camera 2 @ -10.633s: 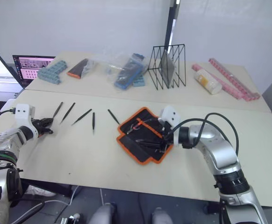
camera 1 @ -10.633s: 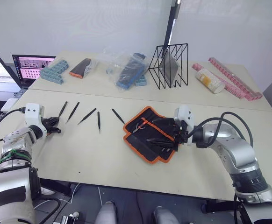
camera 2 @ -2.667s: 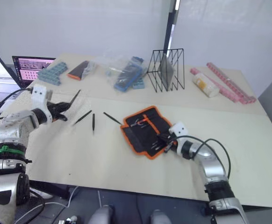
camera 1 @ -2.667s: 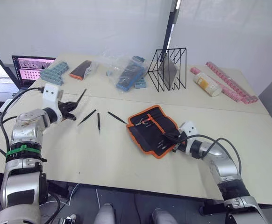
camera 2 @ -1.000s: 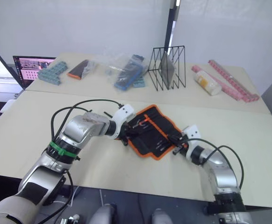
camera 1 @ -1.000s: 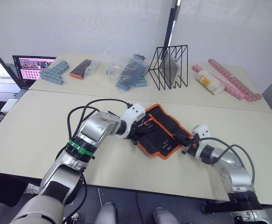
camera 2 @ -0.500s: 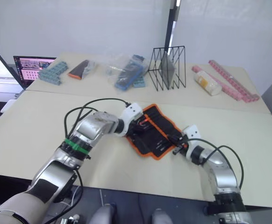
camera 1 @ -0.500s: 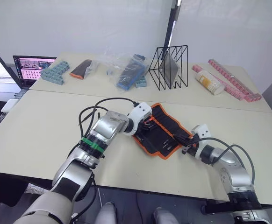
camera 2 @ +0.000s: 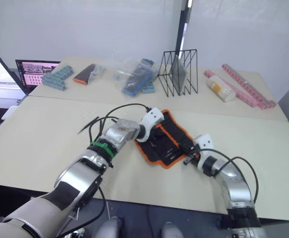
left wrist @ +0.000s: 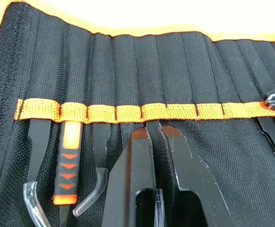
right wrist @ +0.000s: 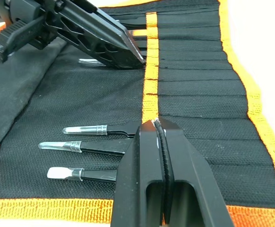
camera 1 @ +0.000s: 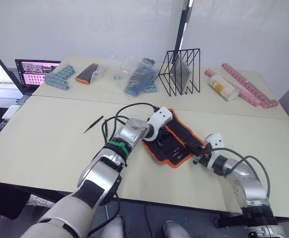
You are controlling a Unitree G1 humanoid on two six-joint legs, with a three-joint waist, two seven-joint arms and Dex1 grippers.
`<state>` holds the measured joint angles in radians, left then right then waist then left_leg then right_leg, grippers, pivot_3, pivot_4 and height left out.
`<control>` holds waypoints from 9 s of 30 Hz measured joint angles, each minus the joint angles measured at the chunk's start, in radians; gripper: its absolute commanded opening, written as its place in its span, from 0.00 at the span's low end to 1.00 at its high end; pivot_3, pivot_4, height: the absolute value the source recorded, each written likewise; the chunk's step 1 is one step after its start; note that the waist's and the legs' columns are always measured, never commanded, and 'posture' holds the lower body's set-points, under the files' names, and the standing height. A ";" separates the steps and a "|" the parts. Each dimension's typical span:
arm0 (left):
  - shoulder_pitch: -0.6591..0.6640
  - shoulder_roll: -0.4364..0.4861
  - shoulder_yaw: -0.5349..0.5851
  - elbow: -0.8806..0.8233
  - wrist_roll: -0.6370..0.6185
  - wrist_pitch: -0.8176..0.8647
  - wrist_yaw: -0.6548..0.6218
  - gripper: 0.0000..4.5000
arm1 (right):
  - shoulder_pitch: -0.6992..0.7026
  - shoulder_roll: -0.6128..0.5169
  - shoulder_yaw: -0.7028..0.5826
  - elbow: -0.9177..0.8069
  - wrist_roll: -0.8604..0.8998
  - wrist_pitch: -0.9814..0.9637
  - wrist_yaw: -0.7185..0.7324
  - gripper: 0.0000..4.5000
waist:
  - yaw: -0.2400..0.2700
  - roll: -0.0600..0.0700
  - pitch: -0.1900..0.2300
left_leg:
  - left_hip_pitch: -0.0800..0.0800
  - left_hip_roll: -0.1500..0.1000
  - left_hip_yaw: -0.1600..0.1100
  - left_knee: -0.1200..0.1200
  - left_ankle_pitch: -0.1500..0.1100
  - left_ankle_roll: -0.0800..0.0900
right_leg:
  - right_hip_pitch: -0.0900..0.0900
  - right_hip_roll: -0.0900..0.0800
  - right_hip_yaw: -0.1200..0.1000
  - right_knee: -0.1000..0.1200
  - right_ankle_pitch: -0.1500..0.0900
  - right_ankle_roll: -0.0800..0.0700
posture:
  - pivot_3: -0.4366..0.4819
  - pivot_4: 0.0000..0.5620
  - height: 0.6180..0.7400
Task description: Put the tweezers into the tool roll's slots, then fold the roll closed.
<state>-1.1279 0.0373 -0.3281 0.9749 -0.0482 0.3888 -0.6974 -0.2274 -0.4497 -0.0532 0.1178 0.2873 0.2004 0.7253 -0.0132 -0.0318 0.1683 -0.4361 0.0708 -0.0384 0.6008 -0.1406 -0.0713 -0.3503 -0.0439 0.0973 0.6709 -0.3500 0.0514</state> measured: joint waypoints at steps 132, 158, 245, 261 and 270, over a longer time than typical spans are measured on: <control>0.356 0.573 0.354 -0.986 -0.364 0.486 -0.182 0.01 | -0.075 0.013 0.037 0.109 -0.009 -0.050 0.024 0.00 | -0.025 -0.005 -0.004 | 0.004 0.001 -0.002 -0.002 0.001 -0.001 | 0.001 0.000 0.000 0.007 -0.001 -0.001 | 0.48 0.27 0.95; 0.147 0.288 -0.116 -0.735 -0.186 0.676 -0.027 0.01 | -0.042 0.030 0.023 0.058 -0.009 -0.036 -0.018 0.00 | -0.024 -0.003 -0.003 | 0.002 -0.001 -0.004 -0.002 0.001 -0.001 | 0.000 0.000 0.000 0.005 -0.001 0.000 | 0.48 0.27 0.95; 0.540 0.574 0.508 -0.964 -0.079 0.418 -0.074 0.99 | -0.154 0.024 0.054 0.213 -0.029 -0.081 0.040 0.00 | -0.034 0.003 -0.003 | 0.002 -0.002 -0.009 -0.001 0.002 -0.001 | 0.001 0.001 -0.001 0.009 -0.002 0.001 | 0.48 0.27 0.95; 1.247 0.460 0.944 -1.292 -0.312 0.330 0.028 0.99 | -0.189 0.019 0.050 0.308 -0.039 -0.110 0.079 0.00 | -0.025 -0.005 -0.006 | 0.014 -0.001 -0.009 -0.006 0.002 -0.001 | 0.018 0.000 -0.002 -0.007 -0.002 0.000 | 0.48 0.27 0.95; 1.368 0.365 0.941 -1.413 -0.354 0.293 0.136 0.99 | -0.192 0.027 0.052 0.317 -0.040 -0.115 0.094 0.00 | -0.030 -0.006 -0.008 | 0.014 -0.001 -0.009 -0.008 0.001 -0.001 | 0.017 0.000 -0.001 -0.008 -0.002 -0.001 | 0.48 0.27 0.95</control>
<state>0.2402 0.4021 0.6127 -0.4385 -0.4026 0.6817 -0.5615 -0.4190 -0.4225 -0.0012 0.4350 0.2478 0.0856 0.8191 -0.0429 -0.0383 0.1608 -0.4220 0.0695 -0.0472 0.5928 -0.1392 -0.0727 -0.3328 -0.0441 0.0962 0.6625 -0.3525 0.0508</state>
